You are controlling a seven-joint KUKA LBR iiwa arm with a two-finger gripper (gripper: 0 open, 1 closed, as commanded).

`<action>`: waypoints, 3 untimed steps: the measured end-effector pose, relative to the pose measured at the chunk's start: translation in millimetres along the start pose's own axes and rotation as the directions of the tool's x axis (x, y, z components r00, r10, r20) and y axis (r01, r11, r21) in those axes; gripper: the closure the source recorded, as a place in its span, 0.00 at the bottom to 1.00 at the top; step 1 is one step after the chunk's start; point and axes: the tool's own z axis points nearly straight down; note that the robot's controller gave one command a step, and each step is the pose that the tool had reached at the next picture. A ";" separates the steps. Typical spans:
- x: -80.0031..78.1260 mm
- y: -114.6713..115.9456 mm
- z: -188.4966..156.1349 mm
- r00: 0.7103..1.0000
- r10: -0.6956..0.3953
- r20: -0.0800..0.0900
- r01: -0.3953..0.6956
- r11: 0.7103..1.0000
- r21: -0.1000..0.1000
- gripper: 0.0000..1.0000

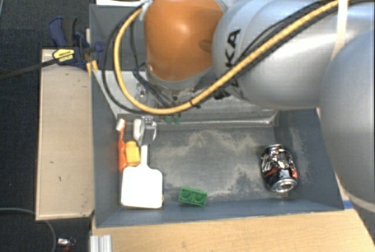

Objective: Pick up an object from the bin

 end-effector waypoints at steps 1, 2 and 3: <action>-2.1 -1.3 -4.2 1.000 0.006 0.008 -0.006 1.000 -0.002 0.00; 14.6 0.1 45.7 0.979 -0.203 0.009 0.203 0.979 0.000 0.00; 44.8 -3.2 67.2 1.000 0.010 0.009 -0.010 1.000 -0.002 0.00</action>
Offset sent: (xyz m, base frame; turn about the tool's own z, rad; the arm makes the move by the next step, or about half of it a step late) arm -0.0566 0.0023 -0.1700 -0.7088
